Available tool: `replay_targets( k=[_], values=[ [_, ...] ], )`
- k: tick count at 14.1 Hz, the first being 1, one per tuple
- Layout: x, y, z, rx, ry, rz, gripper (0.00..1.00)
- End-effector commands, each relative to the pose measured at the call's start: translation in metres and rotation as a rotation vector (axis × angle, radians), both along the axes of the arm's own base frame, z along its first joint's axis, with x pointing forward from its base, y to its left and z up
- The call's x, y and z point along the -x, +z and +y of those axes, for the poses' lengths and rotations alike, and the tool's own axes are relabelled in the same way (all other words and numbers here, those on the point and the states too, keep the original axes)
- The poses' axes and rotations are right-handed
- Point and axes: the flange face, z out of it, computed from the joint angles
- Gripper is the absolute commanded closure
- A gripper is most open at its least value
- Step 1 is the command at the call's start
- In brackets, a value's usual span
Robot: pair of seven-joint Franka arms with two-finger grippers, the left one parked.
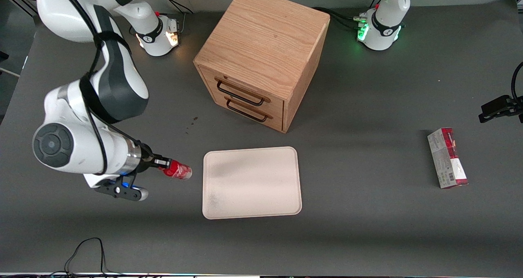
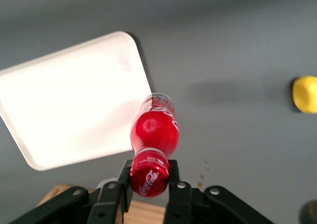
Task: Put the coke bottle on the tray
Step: 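Lower the held bottle onto the white tray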
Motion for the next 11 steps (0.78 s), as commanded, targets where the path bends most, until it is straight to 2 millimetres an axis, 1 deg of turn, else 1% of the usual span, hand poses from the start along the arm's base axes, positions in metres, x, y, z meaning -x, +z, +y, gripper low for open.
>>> replay_targets(
  k=[1, 2, 3, 4, 5, 7, 9, 11],
  values=[
    [-0.019, -0.012, 0.005, -0.014, -0.031, -0.037, 1.00],
    [-0.023, -0.017, 0.007, -0.012, -0.032, -0.060, 1.00],
    [-0.026, -0.029, 0.016, 0.009, -0.018, -0.075, 1.00],
    [-0.028, -0.039, 0.018, 0.025, -0.014, -0.082, 1.00],
    [-0.029, -0.049, 0.025, 0.038, -0.013, -0.087, 1.00],
    [-0.032, -0.067, 0.028, 0.068, -0.011, -0.095, 1.00],
    [-0.033, -0.075, 0.043, 0.065, -0.025, -0.122, 1.00],
    [-0.031, -0.077, 0.054, 0.062, -0.039, -0.132, 1.00]
  ],
)
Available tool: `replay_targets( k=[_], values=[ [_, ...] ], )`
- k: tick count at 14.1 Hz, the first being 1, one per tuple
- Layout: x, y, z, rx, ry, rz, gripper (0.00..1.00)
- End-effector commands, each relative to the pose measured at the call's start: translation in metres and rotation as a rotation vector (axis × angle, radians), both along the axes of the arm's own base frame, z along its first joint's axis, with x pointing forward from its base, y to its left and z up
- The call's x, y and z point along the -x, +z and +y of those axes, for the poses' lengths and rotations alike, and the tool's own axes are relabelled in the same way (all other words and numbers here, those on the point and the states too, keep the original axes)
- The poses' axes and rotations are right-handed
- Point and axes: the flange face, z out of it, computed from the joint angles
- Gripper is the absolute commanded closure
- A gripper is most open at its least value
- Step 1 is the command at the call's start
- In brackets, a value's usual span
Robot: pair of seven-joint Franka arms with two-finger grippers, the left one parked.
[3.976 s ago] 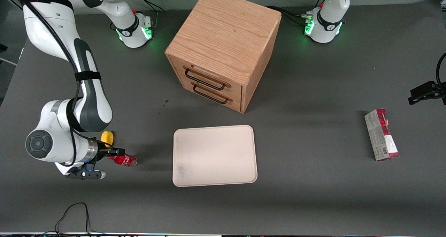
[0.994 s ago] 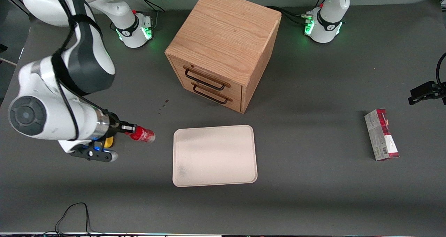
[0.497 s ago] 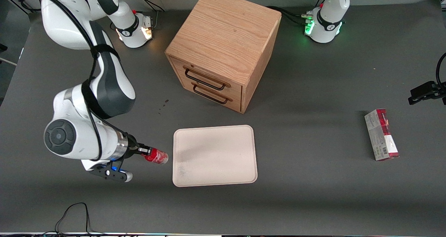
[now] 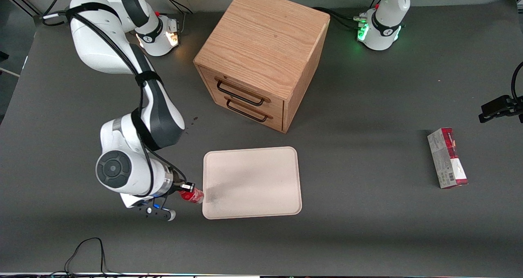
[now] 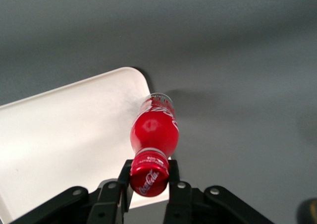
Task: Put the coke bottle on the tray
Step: 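Lower the held bottle onto the white tray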
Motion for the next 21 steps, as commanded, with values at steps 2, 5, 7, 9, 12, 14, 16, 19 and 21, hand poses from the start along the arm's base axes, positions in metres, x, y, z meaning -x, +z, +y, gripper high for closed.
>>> replay_targets(
  k=[2, 5, 7, 9, 12, 14, 16, 19, 21],
  values=[
    [0.002, 0.010, 0.025, 0.003, -0.033, -0.043, 1.00],
    [0.004, 0.002, 0.035, 0.020, -0.034, -0.051, 1.00],
    [0.005, -0.003, 0.045, 0.019, -0.040, -0.066, 1.00],
    [0.004, -0.010, 0.044, 0.026, -0.041, -0.062, 1.00],
    [0.006, -0.012, 0.053, 0.031, -0.033, -0.077, 1.00],
    [0.005, -0.019, 0.055, 0.027, -0.037, -0.085, 1.00],
    [0.004, -0.021, 0.055, 0.030, -0.036, -0.085, 1.00],
    [0.004, -0.023, 0.055, 0.031, -0.044, -0.083, 1.00],
    [0.004, -0.028, 0.055, 0.033, -0.063, -0.082, 0.61]
  ],
)
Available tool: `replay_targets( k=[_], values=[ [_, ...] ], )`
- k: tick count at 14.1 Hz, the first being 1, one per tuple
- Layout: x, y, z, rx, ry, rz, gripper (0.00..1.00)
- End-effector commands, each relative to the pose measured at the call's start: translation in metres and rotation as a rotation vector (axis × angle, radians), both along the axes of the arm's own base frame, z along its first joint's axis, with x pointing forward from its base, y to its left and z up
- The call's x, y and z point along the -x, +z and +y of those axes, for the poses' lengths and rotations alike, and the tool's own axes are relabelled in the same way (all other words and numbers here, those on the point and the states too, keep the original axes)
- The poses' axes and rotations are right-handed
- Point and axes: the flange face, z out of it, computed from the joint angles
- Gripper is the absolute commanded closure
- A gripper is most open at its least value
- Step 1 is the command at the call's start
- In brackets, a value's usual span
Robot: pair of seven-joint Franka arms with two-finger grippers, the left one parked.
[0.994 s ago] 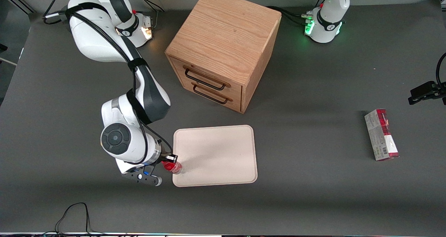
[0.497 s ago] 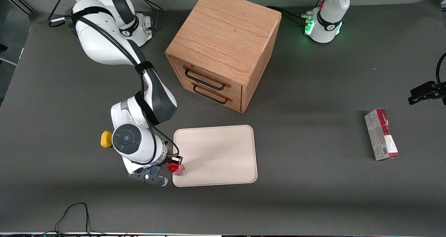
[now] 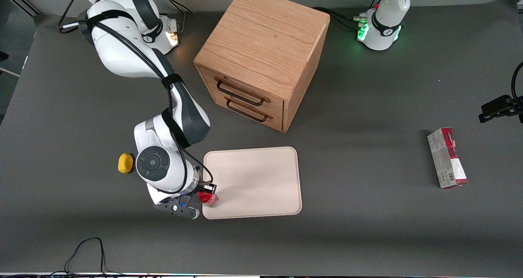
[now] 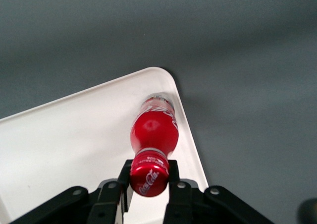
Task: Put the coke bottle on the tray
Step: 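Lower the held bottle onto the white tray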
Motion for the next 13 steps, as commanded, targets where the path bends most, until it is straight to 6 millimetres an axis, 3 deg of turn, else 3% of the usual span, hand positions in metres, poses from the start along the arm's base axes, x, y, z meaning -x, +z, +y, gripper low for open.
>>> replay_targets(
  k=[1, 2, 13],
  values=[
    [-0.0030, 0.0025, 0.0067, 0.019, -0.026, -0.040, 0.18],
    [-0.0019, 0.0021, 0.0097, 0.037, -0.016, -0.050, 0.00],
    [-0.0014, 0.0078, 0.0077, 0.041, -0.019, -0.052, 0.00]
  ],
)
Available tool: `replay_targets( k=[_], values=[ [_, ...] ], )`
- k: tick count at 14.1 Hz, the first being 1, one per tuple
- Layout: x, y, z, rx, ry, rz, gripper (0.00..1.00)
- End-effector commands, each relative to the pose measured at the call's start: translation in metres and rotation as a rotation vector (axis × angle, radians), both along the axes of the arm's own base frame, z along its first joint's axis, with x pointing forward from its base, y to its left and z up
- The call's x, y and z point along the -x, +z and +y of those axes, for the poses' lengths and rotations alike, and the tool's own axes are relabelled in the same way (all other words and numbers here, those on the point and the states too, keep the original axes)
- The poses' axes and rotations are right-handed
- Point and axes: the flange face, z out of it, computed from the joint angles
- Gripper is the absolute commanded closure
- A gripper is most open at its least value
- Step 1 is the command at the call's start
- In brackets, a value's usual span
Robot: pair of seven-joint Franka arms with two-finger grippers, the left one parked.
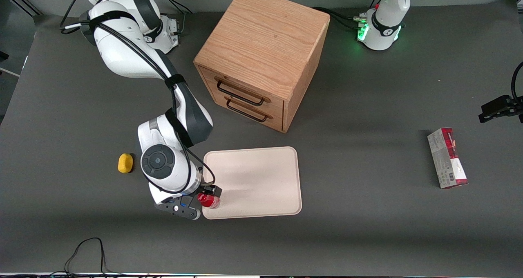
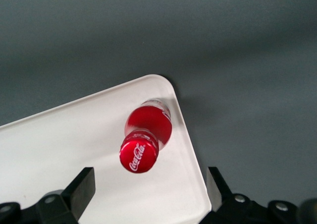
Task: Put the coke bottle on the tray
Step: 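Open the right gripper to release the bottle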
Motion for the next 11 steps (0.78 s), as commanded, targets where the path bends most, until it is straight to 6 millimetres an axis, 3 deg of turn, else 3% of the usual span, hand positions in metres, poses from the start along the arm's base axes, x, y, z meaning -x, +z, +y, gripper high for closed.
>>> replay_targets(
  k=[1, 3, 4, 6, 9, 11],
  values=[
    [-0.001, 0.013, 0.002, 0.013, -0.022, -0.025, 0.00],
    [0.002, 0.033, -0.004, 0.006, -0.025, -0.008, 0.00],
    [0.005, 0.041, -0.017, 0.021, -0.024, 0.033, 0.00],
    [0.017, 0.080, -0.049, -0.011, 0.052, 0.129, 0.00],
    [0.032, 0.129, -0.120, -0.055, 0.143, 0.207, 0.00],
    [0.056, 0.154, -0.165, -0.072, 0.215, 0.230, 0.00]
  ],
)
